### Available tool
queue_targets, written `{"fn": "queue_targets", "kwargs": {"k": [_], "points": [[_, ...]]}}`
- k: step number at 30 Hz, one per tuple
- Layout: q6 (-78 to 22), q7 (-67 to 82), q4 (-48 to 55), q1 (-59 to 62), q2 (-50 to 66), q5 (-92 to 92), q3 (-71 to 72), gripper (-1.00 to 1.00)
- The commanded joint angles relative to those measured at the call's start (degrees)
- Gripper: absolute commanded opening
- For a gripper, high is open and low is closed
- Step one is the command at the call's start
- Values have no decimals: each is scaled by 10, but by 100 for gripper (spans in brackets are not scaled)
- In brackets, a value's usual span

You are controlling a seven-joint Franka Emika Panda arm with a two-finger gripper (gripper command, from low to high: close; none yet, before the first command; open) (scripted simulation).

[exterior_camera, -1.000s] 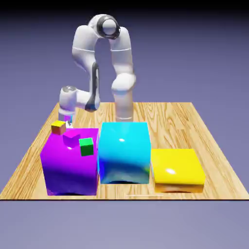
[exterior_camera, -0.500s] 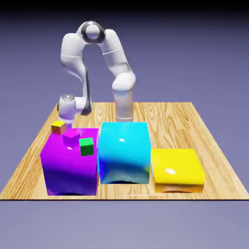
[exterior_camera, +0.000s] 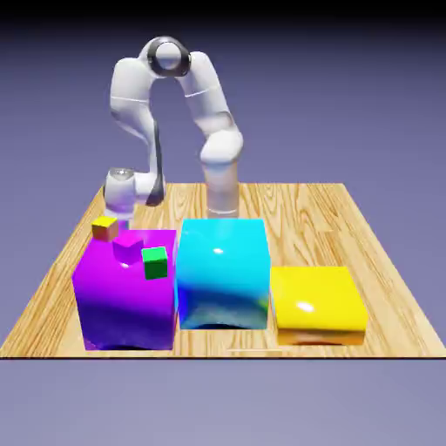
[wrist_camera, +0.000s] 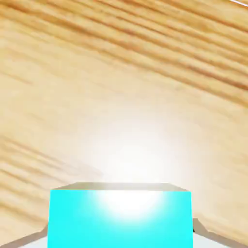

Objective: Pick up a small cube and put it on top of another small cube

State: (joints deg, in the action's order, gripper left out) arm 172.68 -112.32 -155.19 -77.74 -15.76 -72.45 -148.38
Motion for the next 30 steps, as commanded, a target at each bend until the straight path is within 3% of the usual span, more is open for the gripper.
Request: {"fn": "queue_targets", "kwargs": {"k": [1, 12, 30], "points": [[2, 21, -7, 1, 10, 25, 4, -100], [15, 219, -63, 15, 93, 249, 56, -100], [-162, 462, 85, 348, 137, 323, 419, -100]]}}
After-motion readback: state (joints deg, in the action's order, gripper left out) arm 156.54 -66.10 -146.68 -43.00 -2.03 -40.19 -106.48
